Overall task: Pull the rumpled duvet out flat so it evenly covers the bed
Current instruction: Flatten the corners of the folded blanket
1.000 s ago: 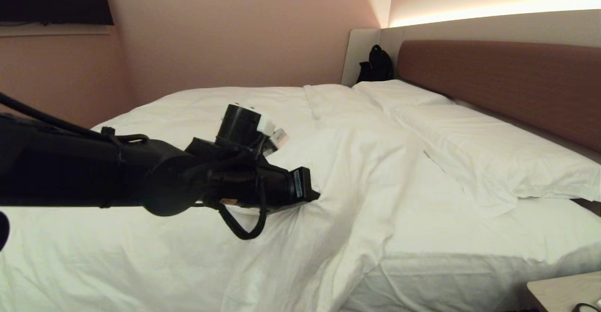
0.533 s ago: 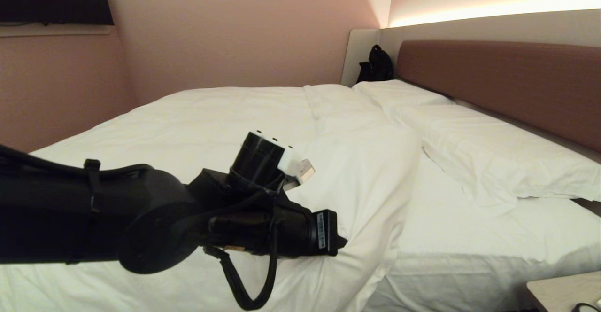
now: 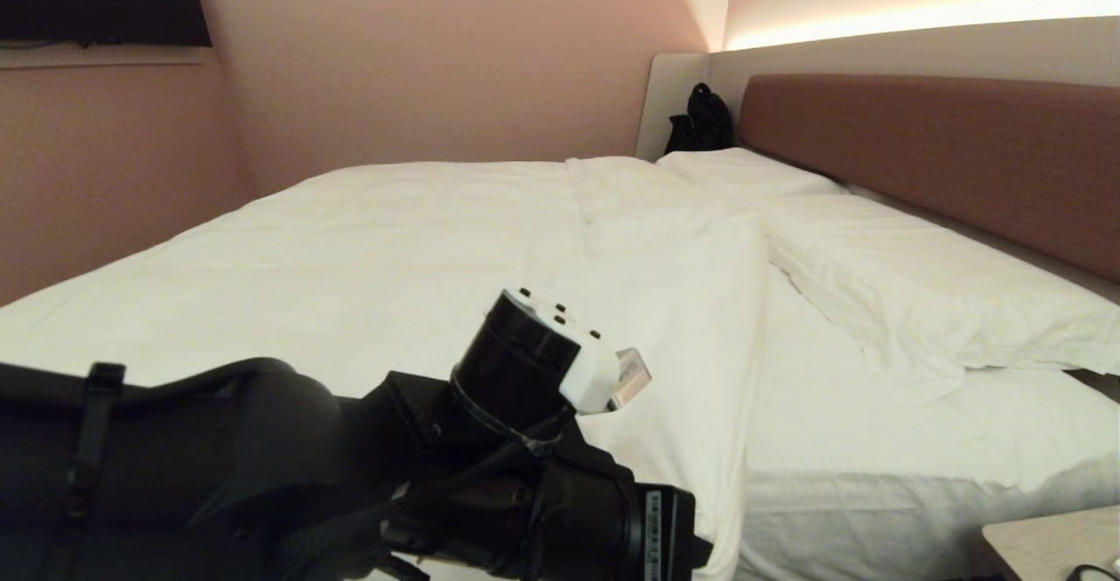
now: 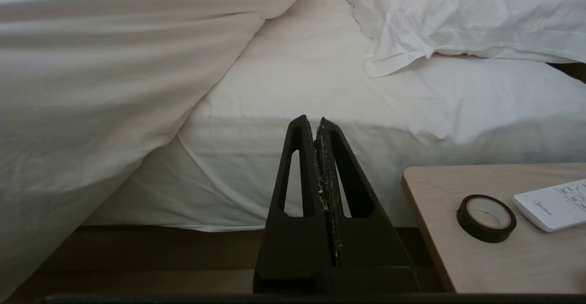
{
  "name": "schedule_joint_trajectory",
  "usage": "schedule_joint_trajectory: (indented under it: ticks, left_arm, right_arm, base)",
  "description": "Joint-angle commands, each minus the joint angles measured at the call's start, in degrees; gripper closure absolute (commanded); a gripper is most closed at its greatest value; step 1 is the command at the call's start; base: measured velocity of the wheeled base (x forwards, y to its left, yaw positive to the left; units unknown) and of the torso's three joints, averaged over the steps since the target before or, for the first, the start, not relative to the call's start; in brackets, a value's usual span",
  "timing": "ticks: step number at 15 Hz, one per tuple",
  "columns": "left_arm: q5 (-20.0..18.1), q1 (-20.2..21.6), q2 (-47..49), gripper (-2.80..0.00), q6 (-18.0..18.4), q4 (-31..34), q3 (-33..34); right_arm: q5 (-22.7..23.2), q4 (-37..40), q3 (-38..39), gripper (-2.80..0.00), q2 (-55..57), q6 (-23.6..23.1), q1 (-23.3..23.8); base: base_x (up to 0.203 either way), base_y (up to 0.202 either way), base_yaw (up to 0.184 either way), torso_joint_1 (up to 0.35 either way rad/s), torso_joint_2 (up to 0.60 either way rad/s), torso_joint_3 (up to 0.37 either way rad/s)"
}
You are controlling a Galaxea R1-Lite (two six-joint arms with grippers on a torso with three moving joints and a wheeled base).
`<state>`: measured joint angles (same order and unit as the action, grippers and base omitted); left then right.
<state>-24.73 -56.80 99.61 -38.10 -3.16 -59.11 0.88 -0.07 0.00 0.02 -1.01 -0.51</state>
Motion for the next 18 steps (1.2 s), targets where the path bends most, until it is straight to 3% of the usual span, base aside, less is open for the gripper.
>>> schedule_joint_trajectory:
  ticks: [1,4,14,15,18]
  left_arm:
    - [-1.13,-2.11,0.04,0.0,-0.14,-0.07,-0.51]
    - [-1.46,-4.19,0.67,0.0,0.04,-0.09,-1.09]
    - [-1.11,-4.46,4.72,0.0,0.04,-5.27,-0.65]
    - [-1.11,-4.46,4.81,-2.8,0.04,-5.28,-0.74]
    - [-1.11,-4.46,5.07,-2.8,0.13,-5.54,-0.83]
  right_arm:
    - [0.0,-0.01,0.0,0.0,0.06,-0.04,-0.02]
    - [0.0,-0.01,0.0,0.0,0.06,0.05,-0.02]
    - [0.0,-0.01,0.0,0.0,0.06,-0.04,-0.02]
    - [0.0,-0.01,0.0,0.0,0.06,-0.04,-0.02]
    - [0.0,-0.01,0.0,0.0,0.06,-0.04,-0.02]
  base:
    - [0.0,0.0,0.0,0.0,0.0,0.0]
    - [0.0,0.0,0.0,0.0,0.0,0.0]
    - [0.0,0.0,0.0,0.0,0.0,0.0]
    - [0.0,0.0,0.0,0.0,0.0,0.0]
    - [0.0,0.0,0.0,0.0,0.0,0.0]
